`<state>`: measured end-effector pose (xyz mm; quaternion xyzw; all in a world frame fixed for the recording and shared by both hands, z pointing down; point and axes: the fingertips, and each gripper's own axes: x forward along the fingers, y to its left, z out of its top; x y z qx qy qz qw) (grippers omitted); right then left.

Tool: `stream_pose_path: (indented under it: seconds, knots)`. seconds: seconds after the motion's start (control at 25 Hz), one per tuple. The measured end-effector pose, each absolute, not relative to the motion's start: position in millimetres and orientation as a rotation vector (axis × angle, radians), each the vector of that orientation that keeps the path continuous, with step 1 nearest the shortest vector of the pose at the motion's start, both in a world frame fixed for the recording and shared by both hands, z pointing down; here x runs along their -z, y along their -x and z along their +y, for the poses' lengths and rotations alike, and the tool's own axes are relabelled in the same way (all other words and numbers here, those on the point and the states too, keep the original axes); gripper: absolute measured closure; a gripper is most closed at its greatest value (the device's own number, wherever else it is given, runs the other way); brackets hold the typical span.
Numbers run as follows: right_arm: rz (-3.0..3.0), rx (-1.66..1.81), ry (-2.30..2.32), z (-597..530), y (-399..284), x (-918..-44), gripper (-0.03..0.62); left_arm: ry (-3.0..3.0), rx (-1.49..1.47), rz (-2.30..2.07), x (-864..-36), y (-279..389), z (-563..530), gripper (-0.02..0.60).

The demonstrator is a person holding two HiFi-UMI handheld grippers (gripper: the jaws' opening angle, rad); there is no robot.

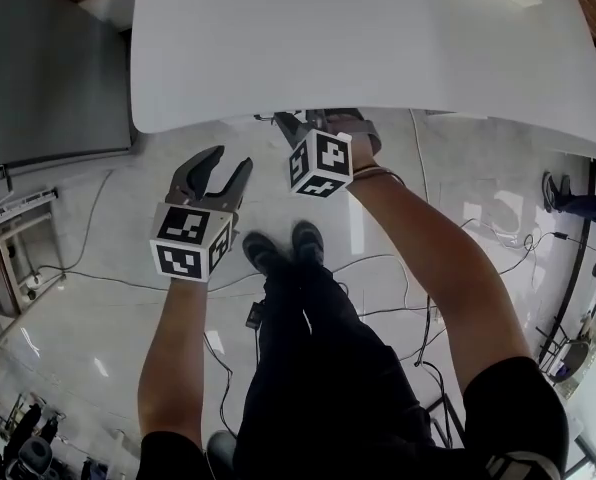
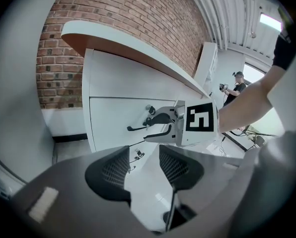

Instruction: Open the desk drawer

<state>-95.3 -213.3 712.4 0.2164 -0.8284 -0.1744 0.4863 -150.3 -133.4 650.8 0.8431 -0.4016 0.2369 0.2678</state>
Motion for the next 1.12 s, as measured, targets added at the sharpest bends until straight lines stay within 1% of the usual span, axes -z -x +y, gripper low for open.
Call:
stream_pose_path:
  seconds: [0.04,0.2,0.32,0.6,0.88,1.12]
  knots:
    - [-1.992,0.46,-0.517,-213.9,93.7,-713.9,0.424,-2.273,-0.634,-1.087,-651.1,148.4,-132.7,0.4]
    - [-1.932,0.514,-0.531,-222.9,92.3,-713.1,0.518,-2.257,-0.62,-1.113,-658.9,146.4,-131.7,0.4]
    - [-1.918,0.516,-0.54,-224.0,92.3,-711.2,0.543,-2.222,-0.596,-1.148,-667.2,148.6,-129.1,0.4]
    - [-1.965,0.491,-0.542,-209.6,92.5,-706.6,0.551,-2.181,-0.593,-1.204,-671.6,158.2,-117.0,0.4]
    - [-2.016,0.432,-0.548,-181.0,90.7,-703.5,0.556,-2.188,-0.555,-1.296,-654.0,178.9,-122.0,0.399]
    - [-2.042,0.393,-0.535,-160.0,88.4,-702.3,0.556,-2.189,-0.558,-1.376,-646.5,196.7,-134.6,0.365]
